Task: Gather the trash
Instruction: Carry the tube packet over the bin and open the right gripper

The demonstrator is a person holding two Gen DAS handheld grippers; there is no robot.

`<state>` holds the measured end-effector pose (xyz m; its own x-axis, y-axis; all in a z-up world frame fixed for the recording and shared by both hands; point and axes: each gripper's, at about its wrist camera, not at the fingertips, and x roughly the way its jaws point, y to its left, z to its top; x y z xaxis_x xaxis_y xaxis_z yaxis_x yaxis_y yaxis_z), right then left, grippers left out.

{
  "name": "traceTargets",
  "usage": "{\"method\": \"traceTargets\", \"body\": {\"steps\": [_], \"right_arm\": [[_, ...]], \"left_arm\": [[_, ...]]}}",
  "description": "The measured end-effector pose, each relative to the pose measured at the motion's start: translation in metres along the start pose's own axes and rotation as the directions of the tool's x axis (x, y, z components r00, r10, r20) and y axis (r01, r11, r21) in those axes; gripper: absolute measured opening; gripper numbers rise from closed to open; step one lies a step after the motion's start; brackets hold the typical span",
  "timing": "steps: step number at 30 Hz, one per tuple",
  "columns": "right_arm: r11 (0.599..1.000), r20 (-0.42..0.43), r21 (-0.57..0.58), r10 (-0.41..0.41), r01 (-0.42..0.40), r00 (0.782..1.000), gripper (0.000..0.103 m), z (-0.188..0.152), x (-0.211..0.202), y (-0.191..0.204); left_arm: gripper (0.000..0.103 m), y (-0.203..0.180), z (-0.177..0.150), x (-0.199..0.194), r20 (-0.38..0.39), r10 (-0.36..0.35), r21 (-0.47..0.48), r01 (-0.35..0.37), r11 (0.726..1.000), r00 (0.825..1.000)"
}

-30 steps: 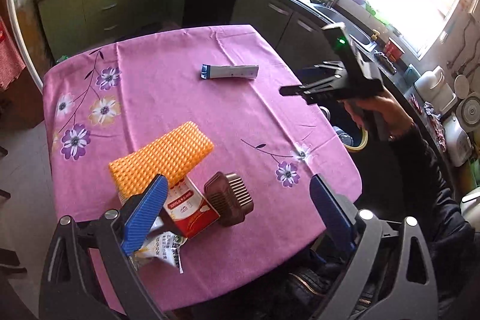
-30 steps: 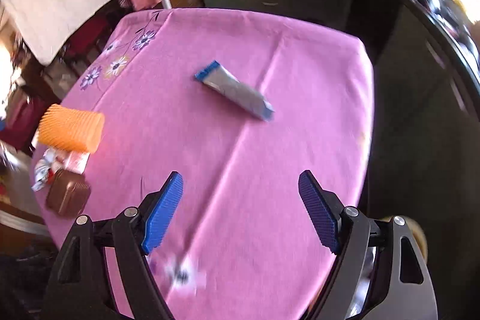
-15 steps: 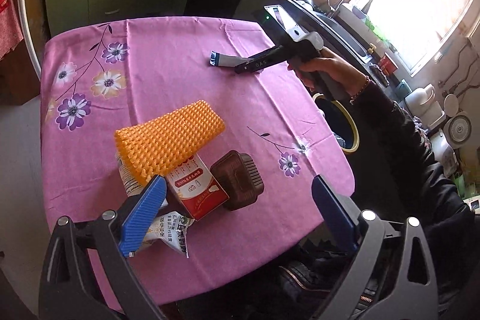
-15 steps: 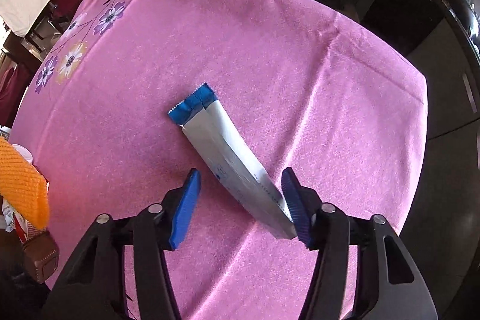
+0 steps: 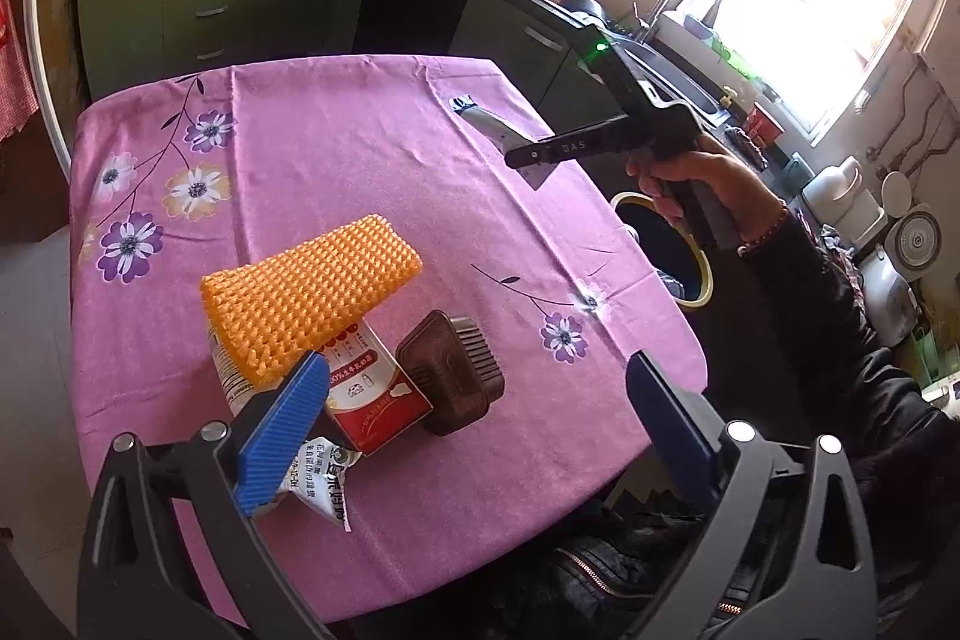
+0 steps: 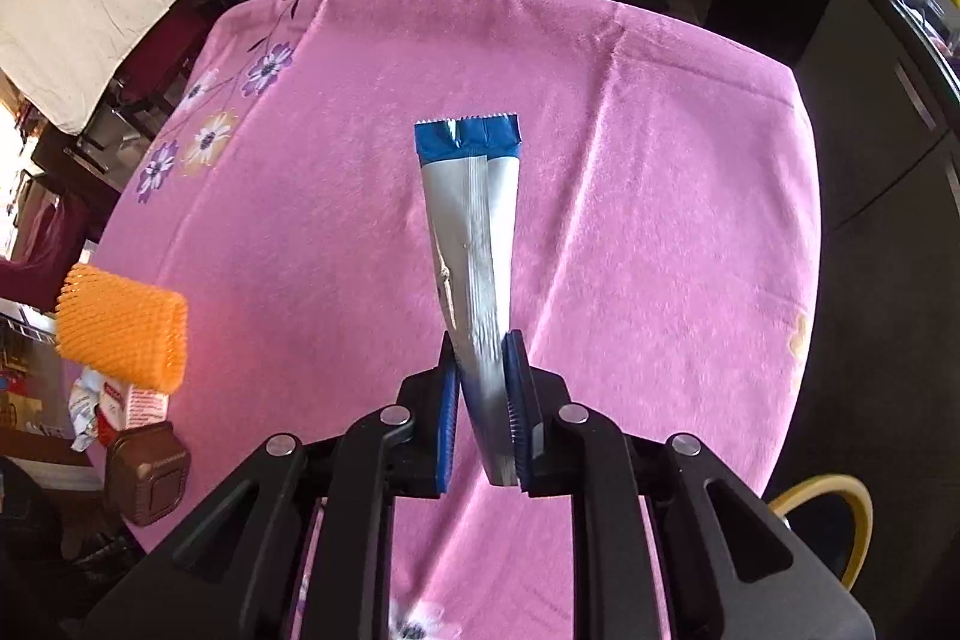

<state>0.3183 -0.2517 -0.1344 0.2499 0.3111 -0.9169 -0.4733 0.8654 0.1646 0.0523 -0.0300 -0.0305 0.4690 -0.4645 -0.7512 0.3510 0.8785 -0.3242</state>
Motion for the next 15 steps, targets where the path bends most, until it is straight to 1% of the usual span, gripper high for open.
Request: {"method": "traceTargets", "body": {"steps": [3, 5, 7, 9, 11, 15], "right_arm": [[0.999, 0.048, 0.038, 0.013, -0.015, 0.999, 0.016, -0.031, -0.033, -0.001], [0.996, 0.075, 0.091, 0.01, -0.017, 0.997, 0.016, -0.059, -0.059, -0.012], [0.989, 0.09, 0.145, -0.018, 0.005, 0.996, 0.016, -0.085, -0.08, -0.026], [0.976, 0.085, 0.218, -0.049, 0.029, 0.995, 0.016, -0.112, -0.095, -0.047], [0.951, 0.065, 0.303, -0.086, 0.062, 0.994, 0.016, -0.14, -0.105, -0.076], [0.875, -0.003, 0.468, -0.139, 0.125, 0.99, 0.016, -0.187, -0.105, -0.142]], "left_arm": [[0.095, -0.009, -0.002, 0.005, -0.004, -0.007, 0.023, 0.007, 1.0, 1.0], [0.095, -0.014, -0.003, 0.009, -0.013, -0.012, 0.042, 0.012, 0.999, 1.0], [0.095, -0.02, -0.005, 0.013, -0.019, -0.013, 0.061, 0.014, 0.998, 1.0], [0.095, -0.026, -0.006, 0.015, -0.02, -0.018, 0.075, 0.019, 0.997, 1.0], [0.095, -0.03, -0.007, 0.016, -0.018, -0.029, 0.082, 0.03, 0.996, 0.999], [0.095, -0.037, -0.008, 0.018, -0.016, -0.037, 0.096, 0.039, 0.995, 0.999]]}}
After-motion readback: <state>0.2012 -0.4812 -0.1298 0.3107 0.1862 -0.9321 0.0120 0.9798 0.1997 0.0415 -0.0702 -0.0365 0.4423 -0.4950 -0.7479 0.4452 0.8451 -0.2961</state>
